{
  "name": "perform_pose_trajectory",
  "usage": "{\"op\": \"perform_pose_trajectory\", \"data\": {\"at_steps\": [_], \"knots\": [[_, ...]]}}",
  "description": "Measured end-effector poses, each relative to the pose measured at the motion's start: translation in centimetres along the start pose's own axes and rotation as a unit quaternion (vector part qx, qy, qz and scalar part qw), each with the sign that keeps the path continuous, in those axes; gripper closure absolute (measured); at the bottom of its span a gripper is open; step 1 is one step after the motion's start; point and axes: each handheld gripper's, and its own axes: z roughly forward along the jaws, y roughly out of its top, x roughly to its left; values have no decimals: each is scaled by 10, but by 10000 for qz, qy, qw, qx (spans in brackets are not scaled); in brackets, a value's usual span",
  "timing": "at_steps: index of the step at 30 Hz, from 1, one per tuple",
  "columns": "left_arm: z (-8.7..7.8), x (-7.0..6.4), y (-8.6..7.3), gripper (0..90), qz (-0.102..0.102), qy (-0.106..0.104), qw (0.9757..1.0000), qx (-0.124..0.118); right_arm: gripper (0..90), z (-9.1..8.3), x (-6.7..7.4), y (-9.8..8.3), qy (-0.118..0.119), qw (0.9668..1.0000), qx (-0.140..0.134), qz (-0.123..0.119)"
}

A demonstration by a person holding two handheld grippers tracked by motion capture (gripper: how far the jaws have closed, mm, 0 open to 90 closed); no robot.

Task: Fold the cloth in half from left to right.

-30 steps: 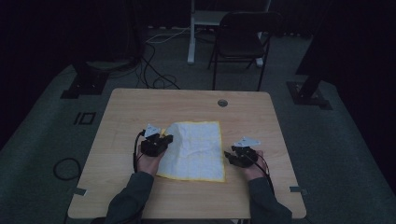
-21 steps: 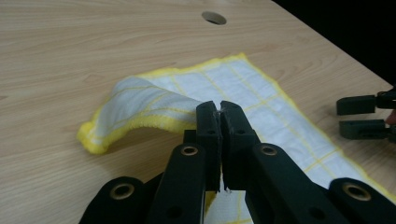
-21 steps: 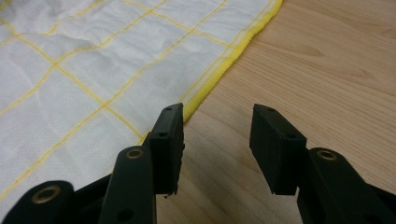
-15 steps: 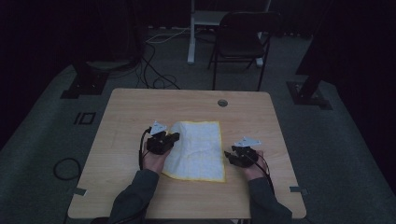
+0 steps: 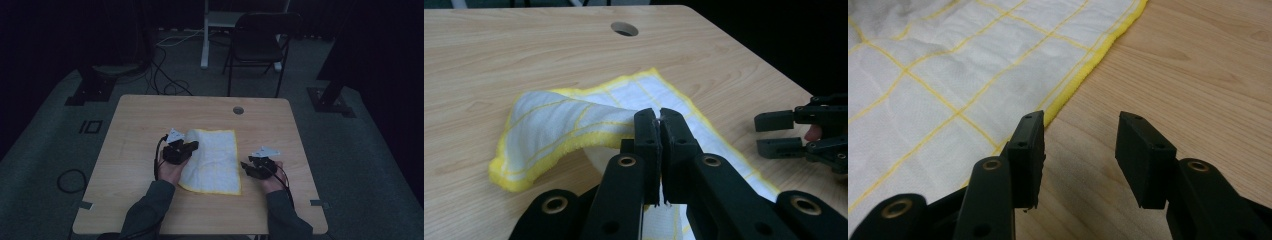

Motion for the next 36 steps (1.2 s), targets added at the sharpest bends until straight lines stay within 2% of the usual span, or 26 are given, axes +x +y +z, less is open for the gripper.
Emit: {"op": "perform_pose_trajectory", "data": {"at_steps": [26, 36], "knots": [[28, -21, 3, 879, -3, -254, 9996, 116, 545, -1, -3, -2, -27, 10000, -5, 41], [38, -30, 3, 879, 64, -344, 9992, 177, 545, -1, -4, -2, -35, 10000, -5, 77]]}}
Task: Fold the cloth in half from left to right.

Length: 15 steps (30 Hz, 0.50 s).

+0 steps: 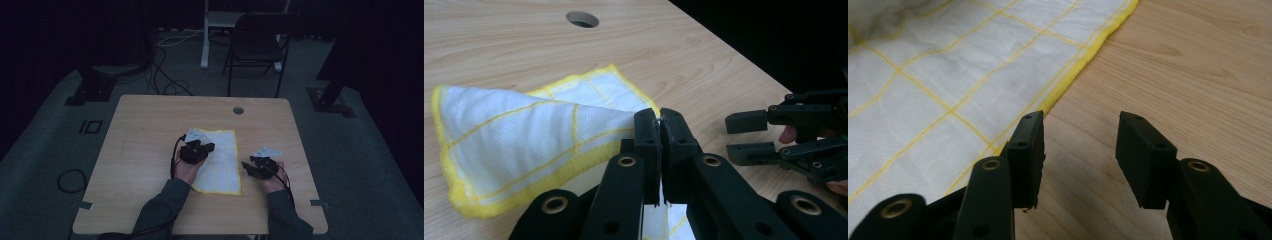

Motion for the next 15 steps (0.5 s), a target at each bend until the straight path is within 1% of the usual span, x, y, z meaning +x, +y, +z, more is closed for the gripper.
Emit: {"op": "perform_pose_trajectory", "data": {"at_steps": [10, 15], "knots": [[9, -7, 1, 879, 75, -76, 9999, 80, 545, -1, -2, -2, -15, 10000, -7, 53], [12, -10, 2, 879, 93, -108, 9999, 76, 545, -1, -3, -2, -15, 10000, -5, 47]]}}
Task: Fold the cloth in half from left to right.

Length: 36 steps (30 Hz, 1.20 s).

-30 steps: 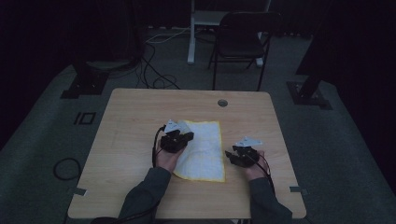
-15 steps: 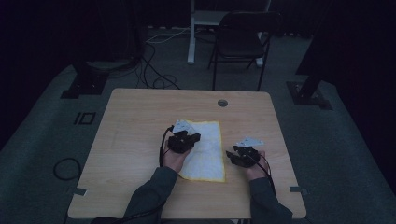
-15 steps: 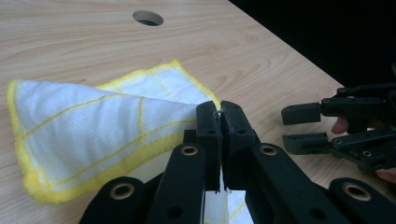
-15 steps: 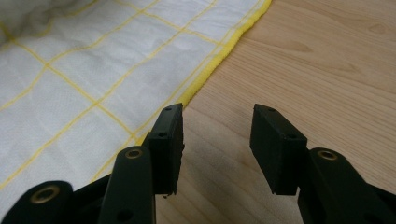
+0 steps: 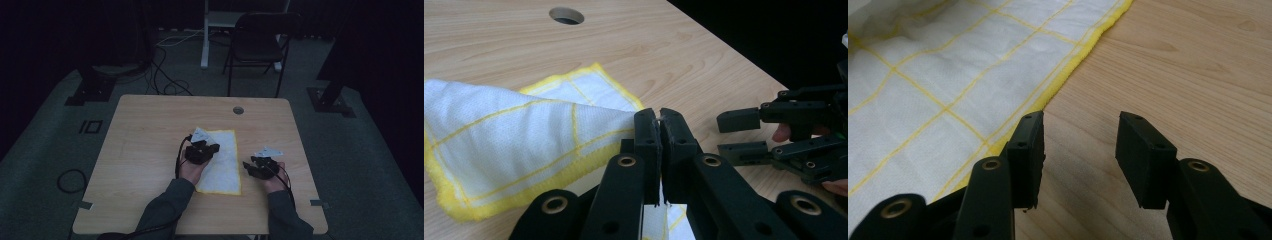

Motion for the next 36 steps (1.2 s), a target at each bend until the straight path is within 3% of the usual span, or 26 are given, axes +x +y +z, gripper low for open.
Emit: {"op": "perform_pose_trajectory", "data": {"at_steps": [18, 36], "knots": [[11, -7, 4, 879, 60, -111, 9999, 57, 545, 2, 1, -1, 1, 10000, 51, -34], [35, -16, 7, 879, 24, -278, 9994, 221, 544, 3, 0, -2, -1, 10000, 70, 16]]}}
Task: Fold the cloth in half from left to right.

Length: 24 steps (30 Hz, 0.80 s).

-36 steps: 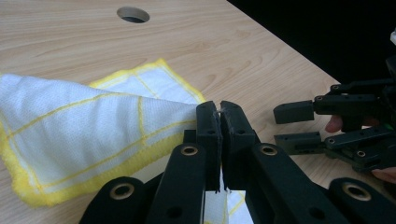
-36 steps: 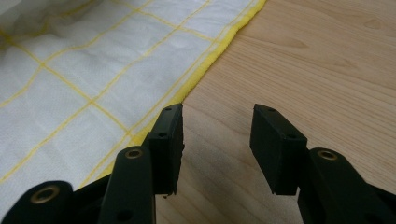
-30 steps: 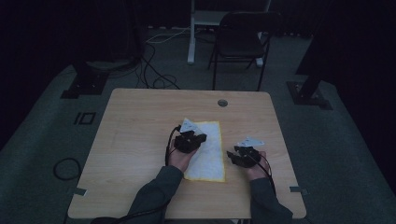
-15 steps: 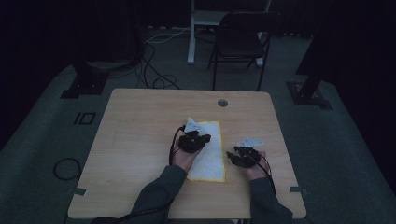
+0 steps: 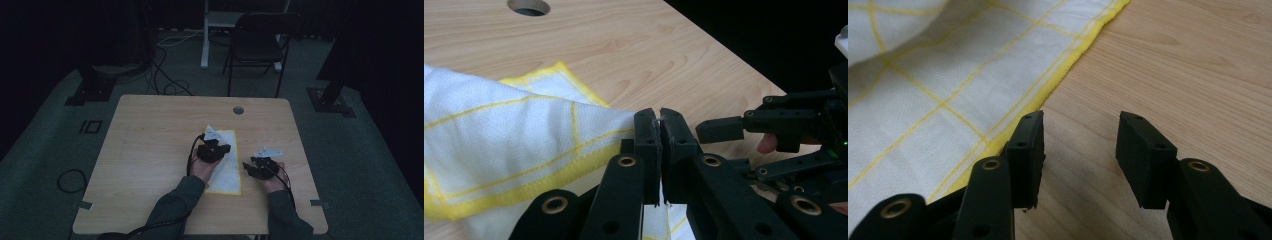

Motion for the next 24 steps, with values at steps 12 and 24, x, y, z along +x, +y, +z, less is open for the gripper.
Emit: {"op": "perform_pose_trajectory", "data": {"at_steps": [12, 24], "knots": [[20, -3, -4, 879, 40, 49, 9996, 272, 543, -1, -1, -1, -13, 10000, -4, 31], [31, 0, -11, 752, 13, -27, 9992, 389, 543, -1, -1, -1, -10, 10000, -15, 39]]}}
